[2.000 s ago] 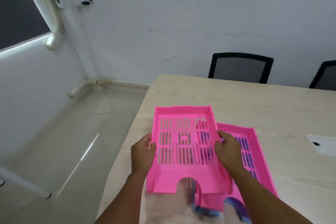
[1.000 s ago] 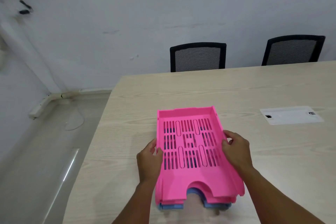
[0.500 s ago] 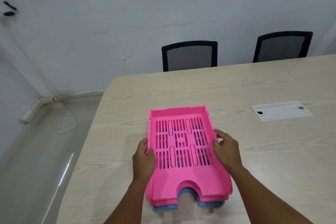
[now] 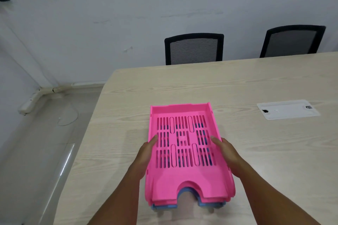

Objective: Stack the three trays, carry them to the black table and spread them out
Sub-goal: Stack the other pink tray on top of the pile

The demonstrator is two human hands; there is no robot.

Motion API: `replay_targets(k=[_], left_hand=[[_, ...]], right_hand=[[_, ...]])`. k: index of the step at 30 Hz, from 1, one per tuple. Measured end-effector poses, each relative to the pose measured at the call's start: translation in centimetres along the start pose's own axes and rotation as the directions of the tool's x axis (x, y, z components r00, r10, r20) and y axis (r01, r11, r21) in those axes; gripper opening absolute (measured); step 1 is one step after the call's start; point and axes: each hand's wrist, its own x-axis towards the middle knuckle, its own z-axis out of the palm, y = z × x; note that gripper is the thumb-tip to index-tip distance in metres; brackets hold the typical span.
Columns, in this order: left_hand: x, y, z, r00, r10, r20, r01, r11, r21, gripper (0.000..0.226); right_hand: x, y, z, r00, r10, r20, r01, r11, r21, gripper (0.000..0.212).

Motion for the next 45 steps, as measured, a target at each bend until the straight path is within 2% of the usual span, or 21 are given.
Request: replay_targets(k=[2,5,8,13,21,29,37,45], left_hand=[[0.4,0.4,0.0,1.000,-0.014,0.019,0.015,0.998,-0.063,0.066],[1.3,0.3,-0.4,0.998,-0.029,0.064,0.035,0.994,-0.102,0.055],[1.7,-0.1,-0.9,0.997,-0.051,0.056,0.056,0.995,-0.079,0.059],[2.5,-0.9,-1.0,0.995,-0.082,0.062,0.089,0.989,-0.116,0.046],[2.6,-1.1,-1.0,0.991,-0.096,0.091,0.112,0.977,-0.182,0.048],[0.3,-1.9,-1.2,0.992,-0.101,0.075,0.116,0.965,-0.235,0.043],[-3.9,-4.2,-4.3,0.994,-0.080,-0.070,0.055,0.952,-0.300,0.042],[-10.4,-8.1,-11.0,0.937,-0.104,-0.333,-0.036,0.921,-0.389,0.040]], right_hand=[[0.5,-0.3,-0.2,0.997,0.000,0.077,-0.006,0.997,0.075,0.051],[1.3,-0.6,-0.3,0.984,0.036,0.176,-0.056,0.992,0.114,0.051],[2.2,-0.5,-0.4,0.971,0.080,0.224,-0.117,0.980,0.159,0.053],[3.2,0.0,-0.6,0.969,0.117,0.215,-0.161,0.967,0.197,0.049],[3.2,0.2,-0.5,0.981,0.100,0.166,-0.133,0.970,0.203,0.047],[2.0,0.4,-0.3,0.964,0.013,0.265,-0.096,0.949,0.301,0.056],[2.1,-0.4,3.2,0.901,0.020,0.434,-0.134,0.963,0.234,0.056],[1.8,-0.8,12.8,0.754,0.090,0.651,-0.210,0.972,0.109,0.052]])
